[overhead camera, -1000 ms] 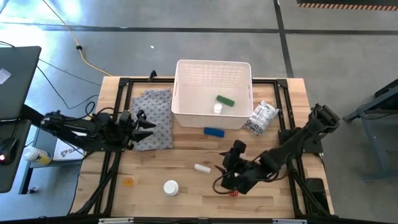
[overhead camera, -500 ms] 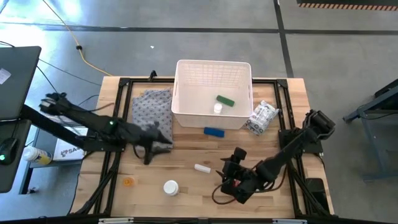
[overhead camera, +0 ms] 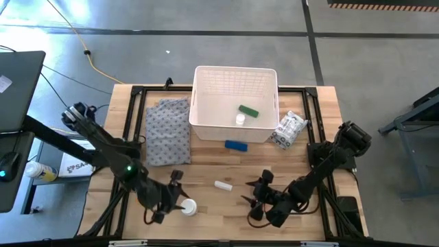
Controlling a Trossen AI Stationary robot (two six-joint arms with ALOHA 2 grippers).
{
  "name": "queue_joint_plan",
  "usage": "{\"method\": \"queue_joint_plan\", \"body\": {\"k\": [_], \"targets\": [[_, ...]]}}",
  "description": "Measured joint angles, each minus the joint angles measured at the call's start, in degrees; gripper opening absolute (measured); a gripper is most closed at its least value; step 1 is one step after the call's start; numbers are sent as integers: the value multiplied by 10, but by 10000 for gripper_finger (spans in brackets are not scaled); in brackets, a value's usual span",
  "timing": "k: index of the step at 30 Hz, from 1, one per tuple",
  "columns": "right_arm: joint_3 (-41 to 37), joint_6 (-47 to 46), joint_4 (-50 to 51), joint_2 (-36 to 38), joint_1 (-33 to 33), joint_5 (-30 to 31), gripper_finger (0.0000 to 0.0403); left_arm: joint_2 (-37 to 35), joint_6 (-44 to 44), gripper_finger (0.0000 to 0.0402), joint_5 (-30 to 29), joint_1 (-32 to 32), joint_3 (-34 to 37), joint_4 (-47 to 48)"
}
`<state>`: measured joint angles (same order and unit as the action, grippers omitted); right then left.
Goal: Pick & place medical supplies in basket/bin
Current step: Put the white pill bottle into the white bin
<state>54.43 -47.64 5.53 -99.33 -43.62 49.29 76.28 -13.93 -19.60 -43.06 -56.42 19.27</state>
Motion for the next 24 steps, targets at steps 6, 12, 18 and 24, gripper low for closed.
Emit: {"method": "queue_joint_plan", "body": {"k": [6,12,18,24], "targets": [[-20,82,-107,0,-13,37,240,45,-33,226,10,-9,-2,-27],[-20,105,-129,0,-15,44,240,52,-73,299,20,-8,-2,-27],[-20,106,-127,0,-15,45,240,55,-89,380,29,-9,-2,-20],[-20,106,-124,0,-15,46,240,80,-89,394,14,-8,-2,-3]]}}
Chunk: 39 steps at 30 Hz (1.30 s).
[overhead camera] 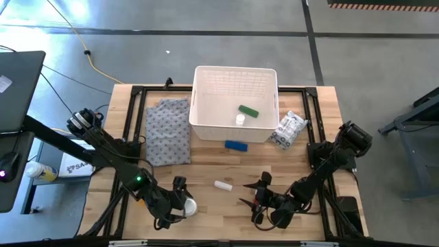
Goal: Pick & place medical supplies in basket/bin
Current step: Put the white pill bottle into the white bin
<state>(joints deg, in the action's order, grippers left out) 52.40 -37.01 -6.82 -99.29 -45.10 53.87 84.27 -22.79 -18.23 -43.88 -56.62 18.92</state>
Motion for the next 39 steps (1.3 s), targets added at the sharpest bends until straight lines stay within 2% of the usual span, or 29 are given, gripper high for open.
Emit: {"method": "queue_joint_plan", "body": {"k": [22,39], "targets": [[0,0,1,0,0,-2,240,12,-18,275,-19,0,0,21],[0,0,1,0,0,-2,240,12,-32,271,-29,0,0,21]]}}
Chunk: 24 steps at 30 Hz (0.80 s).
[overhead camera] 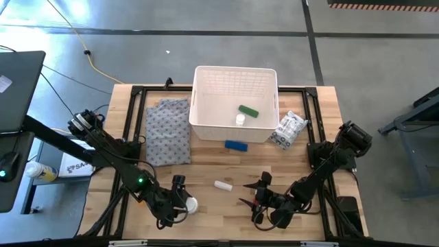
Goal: Pick & place medical supplies in basket/bin
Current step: Put the white pill bottle into the white bin
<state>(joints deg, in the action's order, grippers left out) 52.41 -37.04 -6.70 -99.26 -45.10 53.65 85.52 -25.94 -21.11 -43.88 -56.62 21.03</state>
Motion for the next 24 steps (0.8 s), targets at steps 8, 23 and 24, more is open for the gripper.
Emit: {"method": "queue_joint_plan", "body": {"k": [8,23,24], "targets": [[0,-1,0,0,0,-2,240,-3,1,271,-5,7,-35,5],[0,-4,-5,0,-1,-18,240,-3,179,271,-21,118,-254,152],[0,-4,-5,0,-1,-21,240,-3,193,271,-21,129,-272,166]]}}
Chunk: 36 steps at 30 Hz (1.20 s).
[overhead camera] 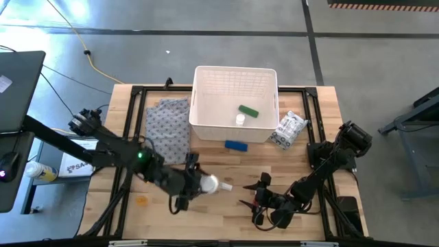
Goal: Pick & place medical supplies in basket/bin
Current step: Put the white pill bottle into the white bin
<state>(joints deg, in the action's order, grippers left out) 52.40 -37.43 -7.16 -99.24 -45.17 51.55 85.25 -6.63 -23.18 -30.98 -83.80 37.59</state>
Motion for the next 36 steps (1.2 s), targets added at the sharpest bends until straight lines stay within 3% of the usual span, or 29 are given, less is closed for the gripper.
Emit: {"method": "queue_joint_plan", "body": {"k": [8,14,25,36], "targets": [[0,0,0,0,0,-10,240,0,98,271,1,106,-128,83],[0,0,0,0,0,-10,240,0,143,271,27,216,-174,89],[0,0,0,0,1,-10,240,34,185,271,207,453,-180,58],[0,1,4,0,2,-8,240,107,231,271,247,624,-179,139]]}}
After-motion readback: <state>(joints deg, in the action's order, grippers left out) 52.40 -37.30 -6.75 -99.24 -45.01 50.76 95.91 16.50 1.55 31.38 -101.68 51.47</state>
